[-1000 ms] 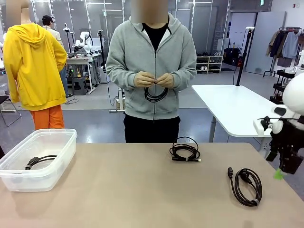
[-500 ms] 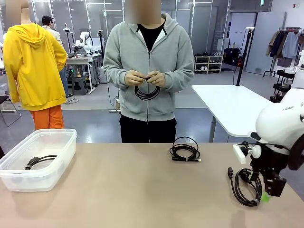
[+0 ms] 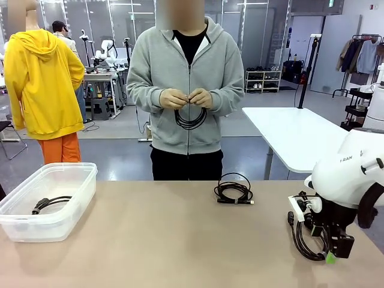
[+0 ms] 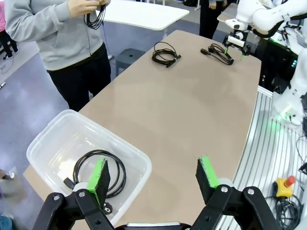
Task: Organize and store the cables.
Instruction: Place the Power Cable into the Organizing box.
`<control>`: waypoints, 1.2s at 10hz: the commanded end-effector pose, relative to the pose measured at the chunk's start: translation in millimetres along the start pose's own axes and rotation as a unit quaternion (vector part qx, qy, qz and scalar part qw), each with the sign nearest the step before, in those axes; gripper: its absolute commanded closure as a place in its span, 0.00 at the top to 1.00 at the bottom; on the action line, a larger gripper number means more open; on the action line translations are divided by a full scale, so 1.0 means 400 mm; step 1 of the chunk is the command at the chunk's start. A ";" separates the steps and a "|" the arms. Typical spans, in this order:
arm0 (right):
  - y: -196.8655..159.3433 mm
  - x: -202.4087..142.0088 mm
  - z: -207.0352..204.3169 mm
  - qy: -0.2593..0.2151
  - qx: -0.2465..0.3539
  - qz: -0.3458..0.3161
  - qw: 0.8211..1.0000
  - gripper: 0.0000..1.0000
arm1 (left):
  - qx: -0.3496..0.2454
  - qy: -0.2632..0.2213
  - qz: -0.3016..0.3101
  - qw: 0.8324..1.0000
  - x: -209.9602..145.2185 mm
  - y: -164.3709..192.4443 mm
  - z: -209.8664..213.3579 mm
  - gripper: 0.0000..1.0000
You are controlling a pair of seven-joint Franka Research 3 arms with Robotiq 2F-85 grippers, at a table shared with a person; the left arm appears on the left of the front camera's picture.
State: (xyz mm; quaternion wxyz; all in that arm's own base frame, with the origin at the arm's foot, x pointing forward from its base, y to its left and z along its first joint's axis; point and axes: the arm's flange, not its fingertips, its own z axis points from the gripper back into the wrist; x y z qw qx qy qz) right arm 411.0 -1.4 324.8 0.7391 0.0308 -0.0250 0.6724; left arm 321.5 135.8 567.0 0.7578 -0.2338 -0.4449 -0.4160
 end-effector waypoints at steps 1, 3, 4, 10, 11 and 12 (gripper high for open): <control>0.013 -0.002 -0.037 0.025 0.005 -0.019 0.999 1.00 | -0.007 -0.009 -0.010 1.000 0.004 0.008 0.002 0.92; 0.019 -0.004 -0.051 0.023 0.011 -0.020 0.999 1.00 | -0.007 -0.009 -0.010 1.000 0.004 0.008 0.002 0.92; 0.016 -0.004 -0.065 0.032 0.008 -0.017 0.999 1.00 | -0.007 -0.009 -0.010 1.000 0.004 0.008 0.002 0.92; 0.022 -0.012 -0.058 0.035 0.002 -0.009 0.999 0.00 | -0.007 -0.009 -0.010 1.000 0.004 0.008 0.002 0.92; 0.022 -0.012 -0.053 0.035 -0.001 -0.009 0.999 0.00 | -0.007 -0.009 -0.010 1.000 0.004 0.008 0.002 0.92; 0.020 -0.013 -0.046 0.035 -0.005 -0.012 0.999 0.04 | -0.007 -0.009 -0.010 1.000 0.004 0.008 0.002 0.92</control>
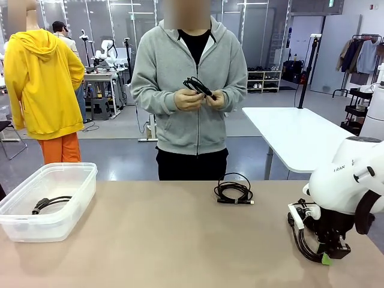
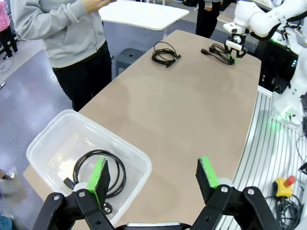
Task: Organize and store the cables.
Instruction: Place the Power Cable into the Organizing box.
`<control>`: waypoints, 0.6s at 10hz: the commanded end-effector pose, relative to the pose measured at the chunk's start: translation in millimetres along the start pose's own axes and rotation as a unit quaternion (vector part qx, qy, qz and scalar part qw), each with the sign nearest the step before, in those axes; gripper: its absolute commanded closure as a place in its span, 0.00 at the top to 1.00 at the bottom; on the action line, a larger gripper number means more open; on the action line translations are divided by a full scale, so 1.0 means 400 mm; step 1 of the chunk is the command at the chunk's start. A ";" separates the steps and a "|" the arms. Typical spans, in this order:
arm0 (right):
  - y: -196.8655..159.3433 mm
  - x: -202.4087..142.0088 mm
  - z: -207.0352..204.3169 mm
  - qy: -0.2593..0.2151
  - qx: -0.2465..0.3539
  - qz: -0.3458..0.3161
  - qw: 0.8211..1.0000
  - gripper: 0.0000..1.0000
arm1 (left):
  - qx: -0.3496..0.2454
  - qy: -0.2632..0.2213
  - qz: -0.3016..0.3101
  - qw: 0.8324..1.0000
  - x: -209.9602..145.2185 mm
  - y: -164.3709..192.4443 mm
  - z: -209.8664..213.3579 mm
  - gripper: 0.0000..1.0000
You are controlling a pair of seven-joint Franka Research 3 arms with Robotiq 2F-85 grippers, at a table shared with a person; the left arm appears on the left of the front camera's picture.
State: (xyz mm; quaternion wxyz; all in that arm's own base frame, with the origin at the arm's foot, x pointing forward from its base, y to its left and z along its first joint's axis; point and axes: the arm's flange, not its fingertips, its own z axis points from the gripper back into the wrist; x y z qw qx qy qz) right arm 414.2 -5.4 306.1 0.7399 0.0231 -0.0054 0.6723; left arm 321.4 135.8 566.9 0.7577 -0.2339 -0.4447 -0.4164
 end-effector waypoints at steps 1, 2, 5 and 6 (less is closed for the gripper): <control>0.029 -0.001 0.005 0.014 -0.015 -0.014 1.000 0.00 | -0.006 -0.009 -0.010 1.000 0.005 0.008 0.002 0.92; 0.029 -0.003 0.020 0.012 -0.020 -0.015 1.000 0.00 | -0.006 -0.009 -0.010 1.000 0.005 0.008 0.002 0.92; 0.032 0.013 0.150 -0.012 -0.041 -0.028 0.999 0.00 | -0.006 -0.009 -0.010 1.000 0.005 0.008 0.002 0.92; 0.033 0.025 0.214 -0.013 -0.050 -0.034 0.998 0.00 | -0.006 -0.009 -0.010 1.000 0.005 0.008 0.002 0.92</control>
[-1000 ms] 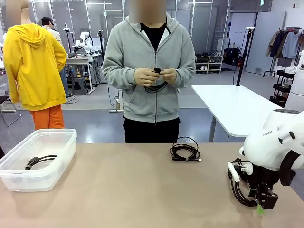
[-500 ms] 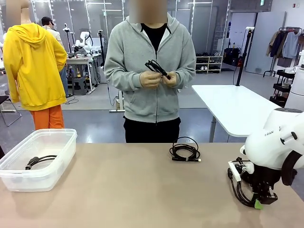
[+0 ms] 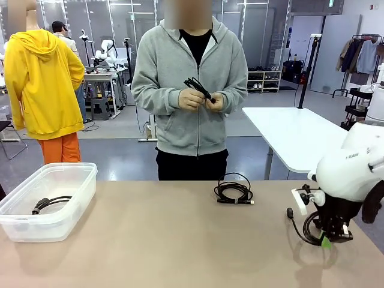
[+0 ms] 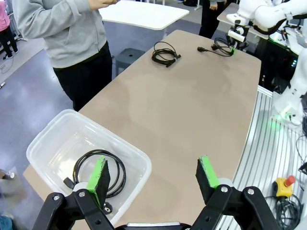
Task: Organize and store the cables.
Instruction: Place the Power Cable into the Organizing box.
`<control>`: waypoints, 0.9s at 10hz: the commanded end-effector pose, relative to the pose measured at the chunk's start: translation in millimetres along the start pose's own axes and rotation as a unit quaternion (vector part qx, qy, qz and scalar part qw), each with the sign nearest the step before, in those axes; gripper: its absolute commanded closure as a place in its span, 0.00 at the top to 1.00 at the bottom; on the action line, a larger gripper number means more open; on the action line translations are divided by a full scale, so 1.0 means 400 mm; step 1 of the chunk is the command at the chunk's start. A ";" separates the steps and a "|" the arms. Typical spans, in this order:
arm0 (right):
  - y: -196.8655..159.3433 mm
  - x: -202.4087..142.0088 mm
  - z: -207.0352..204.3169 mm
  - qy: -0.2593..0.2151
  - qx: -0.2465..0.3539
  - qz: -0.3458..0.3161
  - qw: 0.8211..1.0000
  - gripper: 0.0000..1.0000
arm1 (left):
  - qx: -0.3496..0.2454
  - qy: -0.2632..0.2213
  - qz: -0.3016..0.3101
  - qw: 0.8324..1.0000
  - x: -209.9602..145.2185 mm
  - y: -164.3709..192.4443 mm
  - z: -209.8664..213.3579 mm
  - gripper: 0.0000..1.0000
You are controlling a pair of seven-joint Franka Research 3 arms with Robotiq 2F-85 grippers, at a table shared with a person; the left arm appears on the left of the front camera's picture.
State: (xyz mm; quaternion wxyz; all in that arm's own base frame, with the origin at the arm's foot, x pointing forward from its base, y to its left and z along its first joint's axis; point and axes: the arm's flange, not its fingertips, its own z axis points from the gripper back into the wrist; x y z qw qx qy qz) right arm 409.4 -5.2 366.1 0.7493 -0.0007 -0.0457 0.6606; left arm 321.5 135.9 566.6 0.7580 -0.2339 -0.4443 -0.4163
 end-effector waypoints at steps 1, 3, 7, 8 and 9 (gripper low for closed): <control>0.009 0.032 0.106 -0.005 -0.008 -0.020 1.000 0.00 | -0.006 -0.010 -0.010 1.000 0.005 0.007 0.003 0.92; 0.004 0.037 0.134 -0.012 -0.016 -0.032 0.999 0.00 | -0.006 -0.010 -0.010 1.000 0.005 0.007 0.003 0.92; 0.006 0.024 0.139 -0.010 -0.018 -0.016 1.000 0.00 | -0.006 -0.010 -0.010 1.000 0.005 0.007 0.003 0.92; 0.006 0.024 0.139 -0.010 -0.018 -0.016 1.000 0.00 | -0.006 -0.010 -0.010 1.000 0.005 0.007 0.003 0.92; 0.006 0.024 0.139 -0.010 -0.018 -0.016 1.000 0.00 | -0.006 -0.010 -0.010 1.000 0.005 0.007 0.003 0.92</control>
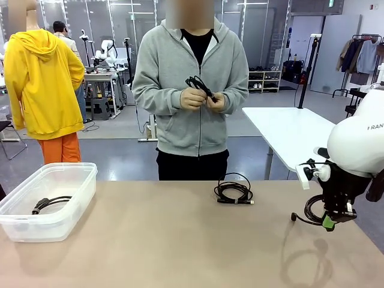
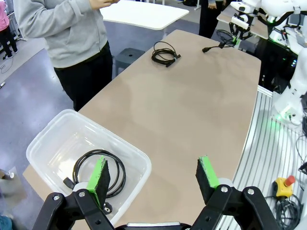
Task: Organize and store the cables.
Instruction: Place the Power Cable into the Organizing box.
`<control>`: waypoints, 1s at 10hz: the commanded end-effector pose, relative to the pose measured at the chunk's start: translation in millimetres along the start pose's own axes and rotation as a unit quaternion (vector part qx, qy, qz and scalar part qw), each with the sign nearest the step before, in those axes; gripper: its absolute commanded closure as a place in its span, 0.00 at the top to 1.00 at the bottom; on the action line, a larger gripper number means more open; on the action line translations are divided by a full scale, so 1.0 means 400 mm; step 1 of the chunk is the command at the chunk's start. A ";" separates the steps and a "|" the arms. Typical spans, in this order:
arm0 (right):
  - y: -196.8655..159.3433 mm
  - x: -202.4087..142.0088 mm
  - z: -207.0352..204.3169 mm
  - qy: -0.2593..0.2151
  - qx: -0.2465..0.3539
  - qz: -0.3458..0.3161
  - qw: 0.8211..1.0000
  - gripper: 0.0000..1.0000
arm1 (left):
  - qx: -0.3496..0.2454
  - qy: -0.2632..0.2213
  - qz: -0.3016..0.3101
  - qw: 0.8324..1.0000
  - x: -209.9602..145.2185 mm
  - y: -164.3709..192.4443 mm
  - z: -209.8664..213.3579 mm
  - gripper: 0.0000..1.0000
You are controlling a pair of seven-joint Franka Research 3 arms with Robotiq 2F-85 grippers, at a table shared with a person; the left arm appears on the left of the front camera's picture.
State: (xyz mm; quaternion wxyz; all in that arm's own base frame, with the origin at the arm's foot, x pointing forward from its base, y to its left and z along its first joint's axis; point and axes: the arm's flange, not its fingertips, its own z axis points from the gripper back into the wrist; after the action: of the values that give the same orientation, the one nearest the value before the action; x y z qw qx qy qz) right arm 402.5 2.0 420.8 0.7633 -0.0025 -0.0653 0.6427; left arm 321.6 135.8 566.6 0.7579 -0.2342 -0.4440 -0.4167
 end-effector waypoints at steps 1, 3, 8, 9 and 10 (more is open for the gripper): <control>-0.005 -0.001 0.002 0.002 -0.003 0.006 1.000 0.00 | -0.006 -0.010 -0.010 1.000 0.005 0.007 0.003 0.92; -0.014 0.066 0.011 0.008 -0.019 0.028 0.999 0.15 | -0.006 -0.010 -0.010 1.000 0.005 0.007 0.003 0.92; -0.065 0.410 0.119 0.061 -0.048 0.130 0.988 0.15 | -0.006 -0.010 -0.010 1.000 0.005 0.007 0.003 0.92; -0.082 0.488 0.118 0.067 -0.047 0.160 0.984 0.15 | -0.006 -0.010 -0.010 1.000 0.005 0.007 0.003 0.92; -0.101 0.565 0.112 0.063 -0.043 0.186 0.979 0.15 | -0.006 -0.010 -0.010 1.000 0.005 0.007 0.003 0.92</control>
State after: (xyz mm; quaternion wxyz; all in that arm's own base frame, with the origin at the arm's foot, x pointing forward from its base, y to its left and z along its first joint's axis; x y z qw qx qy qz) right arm 452.3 196.7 487.6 0.6398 -0.0798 -0.0597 0.7620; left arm 322.0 135.7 567.3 0.7581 -0.2336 -0.4435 -0.4172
